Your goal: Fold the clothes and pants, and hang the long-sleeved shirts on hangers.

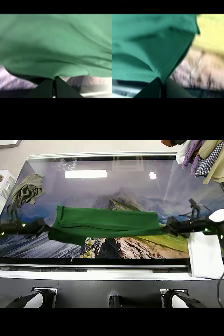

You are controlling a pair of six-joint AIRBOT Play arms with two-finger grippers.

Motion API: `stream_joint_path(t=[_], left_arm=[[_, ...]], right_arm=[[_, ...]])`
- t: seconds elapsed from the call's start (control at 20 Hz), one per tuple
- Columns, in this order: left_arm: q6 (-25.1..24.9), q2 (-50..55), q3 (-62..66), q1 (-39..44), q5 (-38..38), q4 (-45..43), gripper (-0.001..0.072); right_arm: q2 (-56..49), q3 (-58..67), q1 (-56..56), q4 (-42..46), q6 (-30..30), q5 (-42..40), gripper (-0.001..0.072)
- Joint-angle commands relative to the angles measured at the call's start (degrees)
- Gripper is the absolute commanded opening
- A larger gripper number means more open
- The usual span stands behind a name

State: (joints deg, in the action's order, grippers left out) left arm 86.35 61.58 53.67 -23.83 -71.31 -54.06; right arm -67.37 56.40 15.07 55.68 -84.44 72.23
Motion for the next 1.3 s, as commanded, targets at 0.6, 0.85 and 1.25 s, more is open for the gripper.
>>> stream_joint_path(t=[0.6, 0.85, 1.25], left_arm=[[2.3, 38.5, 36.6, 7.5, 4.9, 0.0, 0.0015], [2.8, 42.7, 38.0, 7.9, 7.8, 0.5, 0.0016], [4.1, 42.1, 40.9, 6.7, 4.9, -1.1, 0.0336]], right_arm=[[-22.9, 14.2, -5.0, -3.1, 0.4, -18.8, 0.0028], [-24.5, 14.2, -5.0, -4.1, 0.4, -19.3, 0.003], [-24.7, 20.2, 1.7, -2.5, -5.0, -5.3, 0.0591]])
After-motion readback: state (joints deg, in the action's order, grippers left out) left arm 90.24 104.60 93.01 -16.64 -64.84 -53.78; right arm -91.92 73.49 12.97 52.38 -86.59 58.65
